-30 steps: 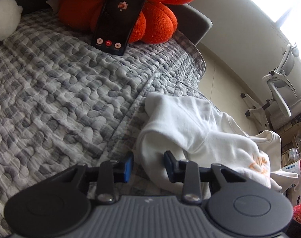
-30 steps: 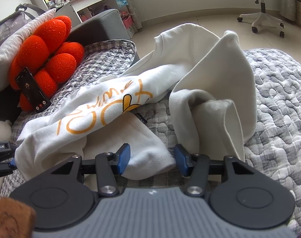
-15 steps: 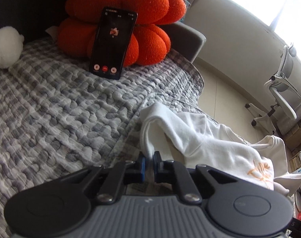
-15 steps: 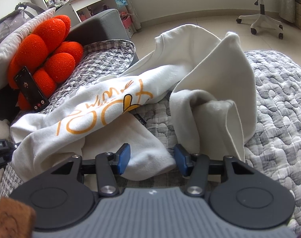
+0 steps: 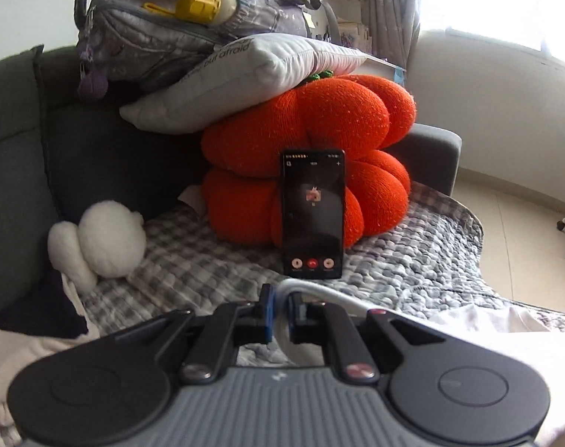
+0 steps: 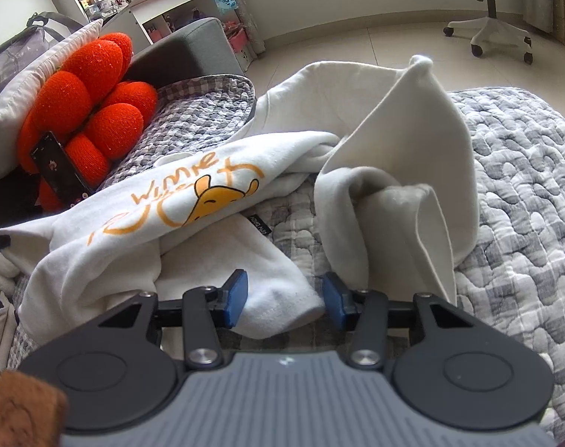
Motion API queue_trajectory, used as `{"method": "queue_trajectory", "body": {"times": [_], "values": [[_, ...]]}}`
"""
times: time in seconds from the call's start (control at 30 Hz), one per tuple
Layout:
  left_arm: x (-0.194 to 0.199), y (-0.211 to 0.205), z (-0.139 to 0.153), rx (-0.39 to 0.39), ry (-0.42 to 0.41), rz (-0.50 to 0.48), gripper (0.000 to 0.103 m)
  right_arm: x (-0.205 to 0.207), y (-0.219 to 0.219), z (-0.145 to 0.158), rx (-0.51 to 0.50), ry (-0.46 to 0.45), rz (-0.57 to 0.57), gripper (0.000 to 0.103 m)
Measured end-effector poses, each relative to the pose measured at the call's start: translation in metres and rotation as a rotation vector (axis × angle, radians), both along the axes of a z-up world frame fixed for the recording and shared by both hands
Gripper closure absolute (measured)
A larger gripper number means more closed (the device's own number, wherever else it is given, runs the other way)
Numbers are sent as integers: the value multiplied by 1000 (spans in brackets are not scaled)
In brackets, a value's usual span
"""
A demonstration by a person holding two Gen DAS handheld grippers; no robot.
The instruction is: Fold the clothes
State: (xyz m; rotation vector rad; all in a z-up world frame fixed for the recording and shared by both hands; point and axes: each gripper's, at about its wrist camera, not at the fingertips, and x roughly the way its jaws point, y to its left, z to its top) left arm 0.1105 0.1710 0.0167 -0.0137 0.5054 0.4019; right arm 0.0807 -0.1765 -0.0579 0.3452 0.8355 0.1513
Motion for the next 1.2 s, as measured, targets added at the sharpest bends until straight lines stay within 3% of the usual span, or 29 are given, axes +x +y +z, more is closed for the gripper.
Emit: {"method": "queue_trajectory", "body": {"times": [0.13, 0.3, 0.5, 0.6, 0.63, 0.67, 0.73, 0.93, 1.2], "values": [[15, 1, 14, 95, -17, -7, 96, 1, 0, 1, 12, -3, 4, 55], [41, 10, 14, 142, -5, 17, 95, 2, 0, 0, 19, -2, 5, 59], [55, 17, -11, 103, 67, 31, 94, 2, 0, -2, 9, 10, 14, 60], [46, 15, -21, 80, 86, 32, 86, 2, -1, -2, 8, 13, 16, 60], [42, 14, -22, 70, 96, 33, 75, 2, -1, -2, 8, 15, 14, 61], [37, 15, -23, 47, 104, 31, 63, 2, -1, -2, 8, 17, 14, 61], [27, 18, -24, -15, 120, 25, 55, 2, -2, -1, 6, 20, 16, 61], [-9, 15, -20, -195, 173, -27, 49, -1, -7, -1, 27, 34, 2, 62], [-55, -8, -25, -452, 264, -175, 44, 0, -12, 0, 56, 46, -2, 62]]}}
